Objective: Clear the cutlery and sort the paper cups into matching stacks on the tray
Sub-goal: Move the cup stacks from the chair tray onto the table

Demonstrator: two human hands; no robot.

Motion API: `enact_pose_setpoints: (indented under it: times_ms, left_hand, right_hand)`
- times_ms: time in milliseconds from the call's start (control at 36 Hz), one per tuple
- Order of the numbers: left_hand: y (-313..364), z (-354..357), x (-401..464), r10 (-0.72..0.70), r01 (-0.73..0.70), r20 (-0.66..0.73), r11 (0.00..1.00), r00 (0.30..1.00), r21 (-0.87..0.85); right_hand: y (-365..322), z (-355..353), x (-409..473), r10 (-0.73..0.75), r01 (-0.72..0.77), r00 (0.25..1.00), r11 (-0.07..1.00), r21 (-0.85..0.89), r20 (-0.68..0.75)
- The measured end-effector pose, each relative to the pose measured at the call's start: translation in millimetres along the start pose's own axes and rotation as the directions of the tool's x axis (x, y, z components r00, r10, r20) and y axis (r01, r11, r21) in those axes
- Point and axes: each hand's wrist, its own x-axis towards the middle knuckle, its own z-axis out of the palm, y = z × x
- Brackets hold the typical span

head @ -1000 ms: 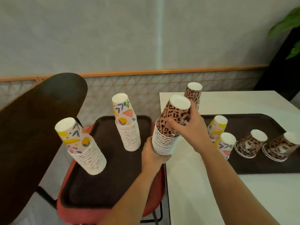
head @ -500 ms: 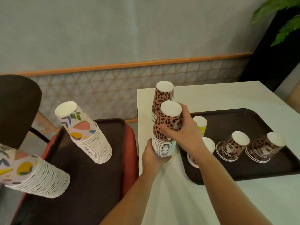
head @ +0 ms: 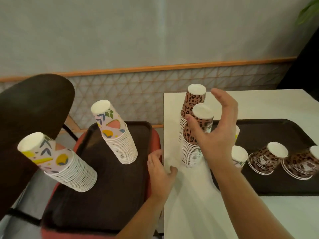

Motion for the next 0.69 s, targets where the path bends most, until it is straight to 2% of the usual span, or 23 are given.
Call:
enact_pose_setpoints:
  times_ms: [111,167,250,417,583,694]
  left_hand:
    - [-11,-36,4,-0.066,0.071,-0.245,0.997,0.967,0.009]
    - [-20,-56,10,-0.113,0.117,-0.312,0.993,0.943,-0.004]
    - [-36,-82,23,-0.151,0.162,-0.330,0.987,0.932,0.008]
    - [-53,-118,50,-0.209,0.203,-0.163,0.978,0.964,-0.050]
    - [-64,-134,75,-0.203,0.215,0.115,0.971,0.972,-0.107]
    - [-75,-133,90,-0.228,0.262,0.205,0.952,0.952,-0.157]
  right_hand:
    - [-25,30,-8,-0.091,0.089,0.995,0.993,0.079,0.026]
    - [-34,49,-16,-0.063,0.047,0.992,0.989,0.138,0.108]
    - [-44,80,-30,0.007,-0.055,0.969,0.981,0.185,0.246]
    - [-50,147,-49,0.166,-0.240,0.858,0.966,0.093,0.486]
    - [-43,192,-54,0.256,-0.356,0.809,0.929,0.096,0.529]
    - [-33,211,-61,0.291,-0.360,0.811,0.932,0.040,0.507]
